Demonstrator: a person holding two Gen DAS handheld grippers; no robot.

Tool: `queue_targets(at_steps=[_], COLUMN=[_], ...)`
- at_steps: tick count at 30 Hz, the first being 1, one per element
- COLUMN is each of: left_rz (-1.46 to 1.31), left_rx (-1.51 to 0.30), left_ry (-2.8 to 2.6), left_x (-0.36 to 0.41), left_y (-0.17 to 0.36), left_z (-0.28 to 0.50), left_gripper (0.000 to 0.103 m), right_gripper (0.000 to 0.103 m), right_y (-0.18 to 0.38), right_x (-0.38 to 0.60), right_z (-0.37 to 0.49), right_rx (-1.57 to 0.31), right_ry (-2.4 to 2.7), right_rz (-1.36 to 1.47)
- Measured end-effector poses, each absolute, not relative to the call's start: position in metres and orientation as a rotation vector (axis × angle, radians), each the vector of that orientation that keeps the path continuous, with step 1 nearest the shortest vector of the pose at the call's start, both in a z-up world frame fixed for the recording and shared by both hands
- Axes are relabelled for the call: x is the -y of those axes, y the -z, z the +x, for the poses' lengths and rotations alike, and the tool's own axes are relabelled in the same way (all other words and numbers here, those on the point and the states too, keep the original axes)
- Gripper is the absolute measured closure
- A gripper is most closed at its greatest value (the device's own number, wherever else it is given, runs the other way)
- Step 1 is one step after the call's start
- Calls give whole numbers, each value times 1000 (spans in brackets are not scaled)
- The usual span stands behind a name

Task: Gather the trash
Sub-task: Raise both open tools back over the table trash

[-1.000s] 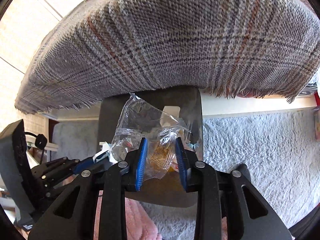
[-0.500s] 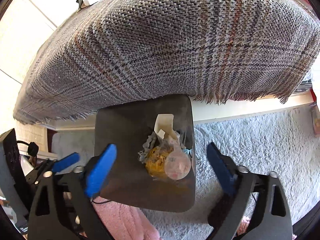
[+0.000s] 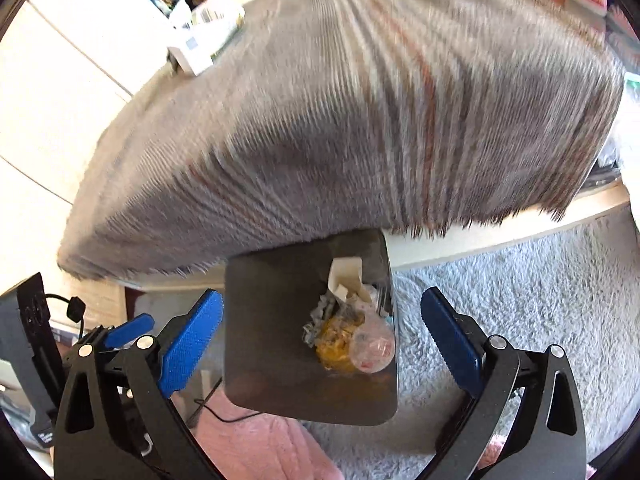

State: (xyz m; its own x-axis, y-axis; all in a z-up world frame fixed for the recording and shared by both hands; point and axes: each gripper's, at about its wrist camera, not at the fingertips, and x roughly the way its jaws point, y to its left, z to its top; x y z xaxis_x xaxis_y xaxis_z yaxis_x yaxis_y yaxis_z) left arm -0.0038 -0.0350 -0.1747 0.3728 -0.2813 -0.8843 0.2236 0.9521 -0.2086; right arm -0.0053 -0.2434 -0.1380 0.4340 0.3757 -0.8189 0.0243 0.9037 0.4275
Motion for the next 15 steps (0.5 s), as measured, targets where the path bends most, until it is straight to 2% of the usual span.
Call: queue_targets(at_steps=[15], left_rz=[-65], left_rx=[-1029], left_ry=[233], left_x=[-5], left_y=[104], left_z=[61], left_gripper=[8], right_gripper=[3], right_y=[49], right_x=[244], right_z=[71], right_rx=[-1008], right_ry=[-204], right_rz=[313])
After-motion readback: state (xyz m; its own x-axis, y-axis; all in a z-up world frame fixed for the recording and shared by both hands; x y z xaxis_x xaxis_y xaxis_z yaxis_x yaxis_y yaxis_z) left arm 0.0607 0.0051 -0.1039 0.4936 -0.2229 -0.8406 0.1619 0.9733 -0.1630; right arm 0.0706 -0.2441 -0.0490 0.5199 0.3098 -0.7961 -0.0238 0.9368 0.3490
